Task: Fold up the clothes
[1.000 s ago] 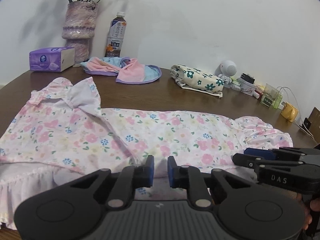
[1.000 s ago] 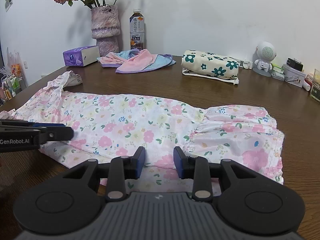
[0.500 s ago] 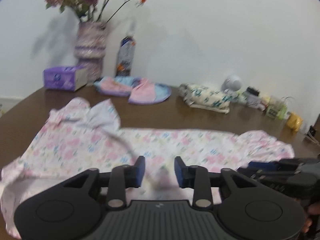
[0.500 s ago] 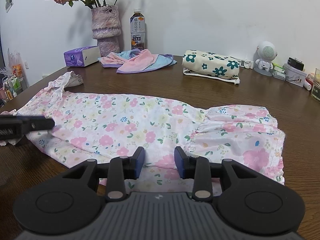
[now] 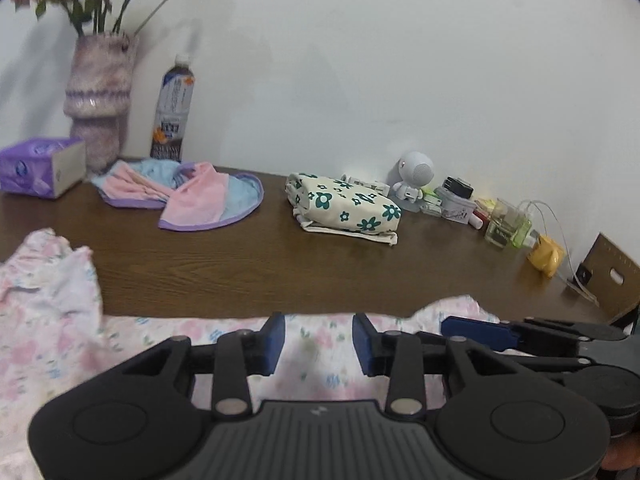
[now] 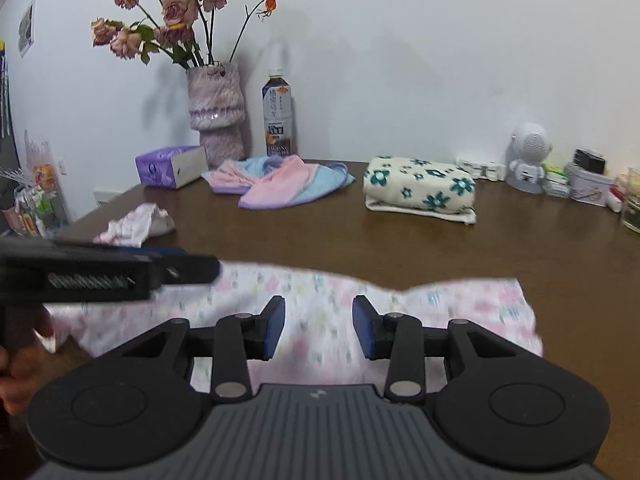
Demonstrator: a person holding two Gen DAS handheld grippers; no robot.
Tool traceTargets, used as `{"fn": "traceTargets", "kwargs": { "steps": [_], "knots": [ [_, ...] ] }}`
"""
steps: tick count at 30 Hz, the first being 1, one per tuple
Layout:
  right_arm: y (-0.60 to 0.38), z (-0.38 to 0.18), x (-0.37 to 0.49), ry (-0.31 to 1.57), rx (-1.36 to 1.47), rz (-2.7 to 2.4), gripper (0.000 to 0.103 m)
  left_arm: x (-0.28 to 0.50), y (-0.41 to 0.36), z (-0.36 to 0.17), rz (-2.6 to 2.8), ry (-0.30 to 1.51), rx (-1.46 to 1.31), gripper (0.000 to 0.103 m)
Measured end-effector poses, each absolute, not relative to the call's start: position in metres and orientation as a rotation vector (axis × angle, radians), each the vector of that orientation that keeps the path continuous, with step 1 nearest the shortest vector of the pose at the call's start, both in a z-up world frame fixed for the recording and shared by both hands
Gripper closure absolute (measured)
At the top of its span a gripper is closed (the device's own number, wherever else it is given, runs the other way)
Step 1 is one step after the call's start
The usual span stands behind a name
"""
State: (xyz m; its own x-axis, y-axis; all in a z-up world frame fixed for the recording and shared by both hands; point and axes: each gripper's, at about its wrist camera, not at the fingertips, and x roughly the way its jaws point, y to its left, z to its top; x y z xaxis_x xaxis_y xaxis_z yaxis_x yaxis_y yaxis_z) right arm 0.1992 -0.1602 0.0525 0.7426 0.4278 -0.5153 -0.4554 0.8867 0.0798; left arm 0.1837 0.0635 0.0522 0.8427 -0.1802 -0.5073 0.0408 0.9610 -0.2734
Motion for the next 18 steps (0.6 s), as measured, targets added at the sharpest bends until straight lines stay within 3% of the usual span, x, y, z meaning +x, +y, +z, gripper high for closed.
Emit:
{"fn": "traceTargets", "kwargs": {
  "steps": [3,5,8,18],
  "knots": [
    [-0.156,0.055,0.228,0.585,-0.025,0.472,0.066,0.210,0.066,0.042,-0.092,0.591,-0.266,0.078],
    [-0.150,0.052,0.246,0.607,-0.015,0.459,0.066,0.222,0.068,0.030,-0.091,0.626,-0.284,0.089],
    [-0.139,0.039,0.267,0.648,-0.019,0.448,0.069,0.238,0.071,0.012,-0.088,0.674,-0.307,0.093],
    [-0.120,0.005,0.271,0.637,-0.105,0.416,0.073,0.232,0.074,0.002,-0.108,0.634,-0.256,0.095]
  ]
}}
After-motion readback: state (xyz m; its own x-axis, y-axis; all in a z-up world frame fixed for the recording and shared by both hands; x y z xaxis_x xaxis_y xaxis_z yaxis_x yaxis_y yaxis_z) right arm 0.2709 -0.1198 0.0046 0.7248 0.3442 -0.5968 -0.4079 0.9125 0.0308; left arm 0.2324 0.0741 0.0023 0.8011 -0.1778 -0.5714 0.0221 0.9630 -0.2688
